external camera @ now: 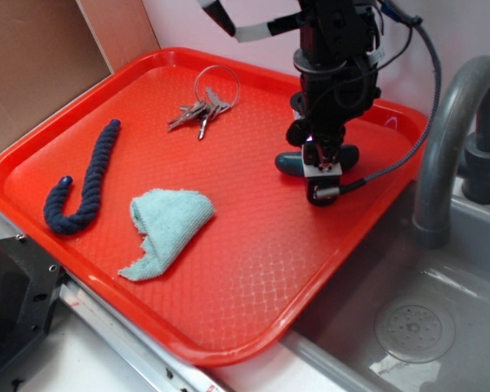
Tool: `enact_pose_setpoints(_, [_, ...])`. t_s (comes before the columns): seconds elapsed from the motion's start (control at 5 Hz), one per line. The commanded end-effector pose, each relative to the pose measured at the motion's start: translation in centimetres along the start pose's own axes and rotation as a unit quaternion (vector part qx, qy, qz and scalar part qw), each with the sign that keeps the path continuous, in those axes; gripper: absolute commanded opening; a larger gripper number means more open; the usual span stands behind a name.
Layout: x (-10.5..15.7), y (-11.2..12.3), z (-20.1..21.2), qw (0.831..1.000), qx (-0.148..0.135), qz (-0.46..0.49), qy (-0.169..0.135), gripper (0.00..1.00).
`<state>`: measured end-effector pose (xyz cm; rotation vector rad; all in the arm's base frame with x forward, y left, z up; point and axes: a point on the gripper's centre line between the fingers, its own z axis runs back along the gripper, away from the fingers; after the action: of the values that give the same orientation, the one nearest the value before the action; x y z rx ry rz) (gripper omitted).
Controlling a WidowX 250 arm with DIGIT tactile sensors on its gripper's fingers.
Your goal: Grab the plastic pickle.
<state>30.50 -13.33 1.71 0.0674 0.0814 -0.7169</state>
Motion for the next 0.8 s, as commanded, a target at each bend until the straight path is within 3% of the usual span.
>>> enact_pose_setpoints(0.0, [-0.3,0.2,0.8,0.999,0.03,0.022,-0.011,0.0])
enact_pose_setpoints(0.2, [-2.4,0.9,2.5,0.994,0.046,0.103,0.011,0.0])
enact_pose_setpoints(0.6, [-11.2,2.2,10.5,0.965,-0.061,0.255,-0.026,0.0])
